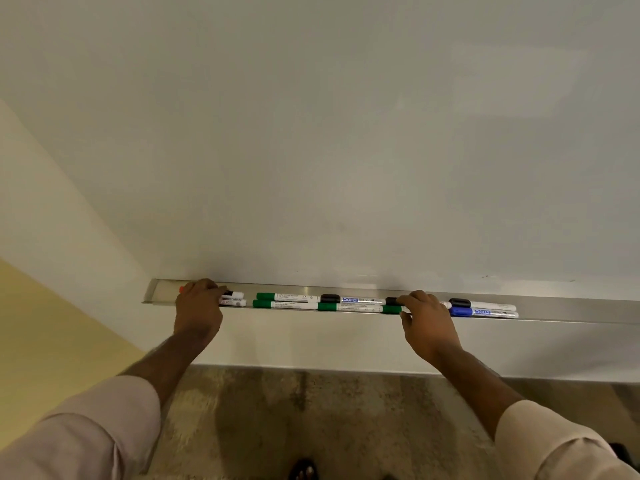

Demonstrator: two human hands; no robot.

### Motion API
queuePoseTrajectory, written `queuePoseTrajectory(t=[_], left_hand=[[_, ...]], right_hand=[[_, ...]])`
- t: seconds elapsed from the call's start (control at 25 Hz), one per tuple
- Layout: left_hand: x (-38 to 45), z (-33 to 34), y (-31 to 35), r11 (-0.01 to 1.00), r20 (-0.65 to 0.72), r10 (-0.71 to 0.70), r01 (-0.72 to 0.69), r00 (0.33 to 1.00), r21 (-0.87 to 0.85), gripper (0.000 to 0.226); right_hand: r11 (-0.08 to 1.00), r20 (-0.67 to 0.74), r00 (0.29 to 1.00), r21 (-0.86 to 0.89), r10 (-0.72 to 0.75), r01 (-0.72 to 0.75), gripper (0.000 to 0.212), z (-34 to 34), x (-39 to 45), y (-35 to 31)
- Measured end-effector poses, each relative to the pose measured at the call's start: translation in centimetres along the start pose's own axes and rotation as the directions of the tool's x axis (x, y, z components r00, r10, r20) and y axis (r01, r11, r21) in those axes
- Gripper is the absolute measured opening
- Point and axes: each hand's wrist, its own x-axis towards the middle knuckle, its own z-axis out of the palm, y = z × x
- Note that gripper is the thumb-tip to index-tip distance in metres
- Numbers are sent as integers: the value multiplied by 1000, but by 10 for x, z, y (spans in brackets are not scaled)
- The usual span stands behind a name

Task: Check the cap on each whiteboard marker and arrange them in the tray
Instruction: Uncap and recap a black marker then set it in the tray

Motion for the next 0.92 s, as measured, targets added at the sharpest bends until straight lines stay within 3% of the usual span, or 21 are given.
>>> queuePoseTrajectory(t=[0.16,0.48,0.92], left_hand=[[5,7,3,998,25,32,-31,999,-50,45],[14,5,12,993,-29,103,-105,994,-52,16],[17,14,8,985,-91,140,-148,986,-93,8]], right_hand=[[1000,-11,1000,3,-1,1,30,0,-1,-2],[1000,-10,1000,-28,10,-10,31,-1,-5,-3],[999,21,1000,-29,18,-18,34,-2,-6,-13]])
